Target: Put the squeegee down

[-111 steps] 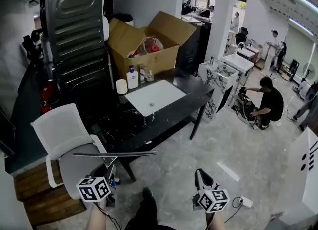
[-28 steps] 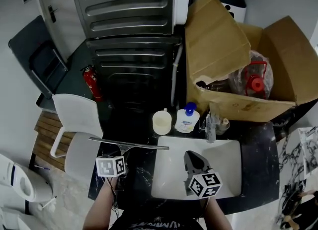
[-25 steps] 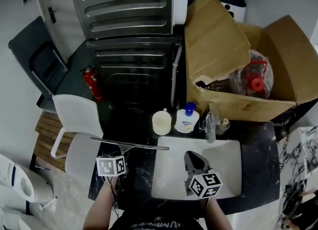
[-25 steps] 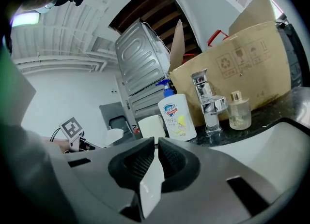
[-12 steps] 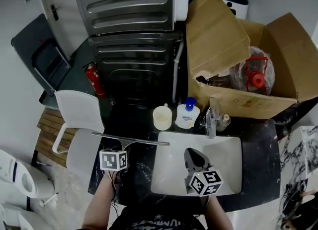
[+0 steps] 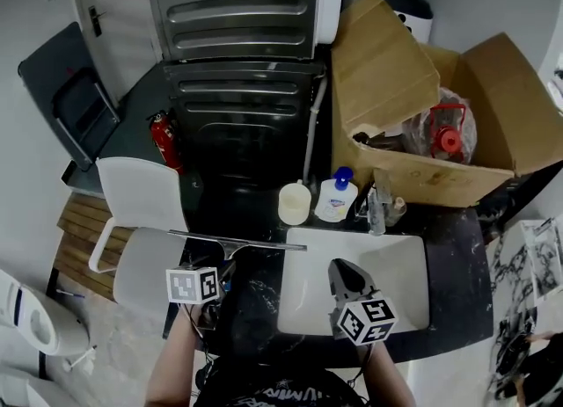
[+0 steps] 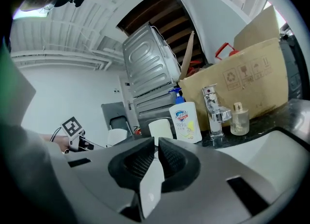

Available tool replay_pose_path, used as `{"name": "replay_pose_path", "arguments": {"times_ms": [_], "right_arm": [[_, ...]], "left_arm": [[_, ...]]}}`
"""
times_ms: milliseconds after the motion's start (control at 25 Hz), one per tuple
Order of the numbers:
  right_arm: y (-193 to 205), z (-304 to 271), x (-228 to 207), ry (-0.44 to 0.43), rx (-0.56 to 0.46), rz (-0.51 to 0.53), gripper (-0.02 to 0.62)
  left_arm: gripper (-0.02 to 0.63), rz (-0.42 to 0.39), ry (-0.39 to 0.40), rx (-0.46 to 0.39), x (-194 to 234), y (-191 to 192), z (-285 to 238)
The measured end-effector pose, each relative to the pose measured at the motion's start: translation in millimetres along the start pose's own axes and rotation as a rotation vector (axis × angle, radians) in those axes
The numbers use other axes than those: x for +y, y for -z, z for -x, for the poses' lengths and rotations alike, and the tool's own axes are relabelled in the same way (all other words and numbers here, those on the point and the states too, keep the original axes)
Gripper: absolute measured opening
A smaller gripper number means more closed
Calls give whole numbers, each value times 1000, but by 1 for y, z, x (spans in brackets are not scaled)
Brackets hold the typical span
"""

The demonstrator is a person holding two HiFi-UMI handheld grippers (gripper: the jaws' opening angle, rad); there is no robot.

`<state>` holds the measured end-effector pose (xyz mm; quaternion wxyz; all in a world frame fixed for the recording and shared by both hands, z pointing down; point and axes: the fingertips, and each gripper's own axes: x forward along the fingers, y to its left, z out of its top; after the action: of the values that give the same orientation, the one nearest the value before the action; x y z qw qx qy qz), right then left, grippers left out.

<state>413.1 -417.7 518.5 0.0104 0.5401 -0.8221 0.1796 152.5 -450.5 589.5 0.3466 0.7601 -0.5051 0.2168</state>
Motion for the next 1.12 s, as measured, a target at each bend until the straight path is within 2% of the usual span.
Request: {"name": "replay_pose_path", "arguments": {"times_ms": [400,760,880,960,1120], "right_arm": [[-2,22,57,172,-84,-40,54],[6,47,107,373,-141,-16,54],[15,55,129,431,-130,20,54],[26,62,146,465,-114,40,54],[49,83,187,522,-127,12,54]], "left_arm": [[255,-81,201,-80,17,-24,53],[116,-209,330,-112,24,-35,90],[62,-252,365,-131,27,-34,103],[44,-275,392,-139,31,-28,113],[29,-315,454,-118,42,-6,137]]}}
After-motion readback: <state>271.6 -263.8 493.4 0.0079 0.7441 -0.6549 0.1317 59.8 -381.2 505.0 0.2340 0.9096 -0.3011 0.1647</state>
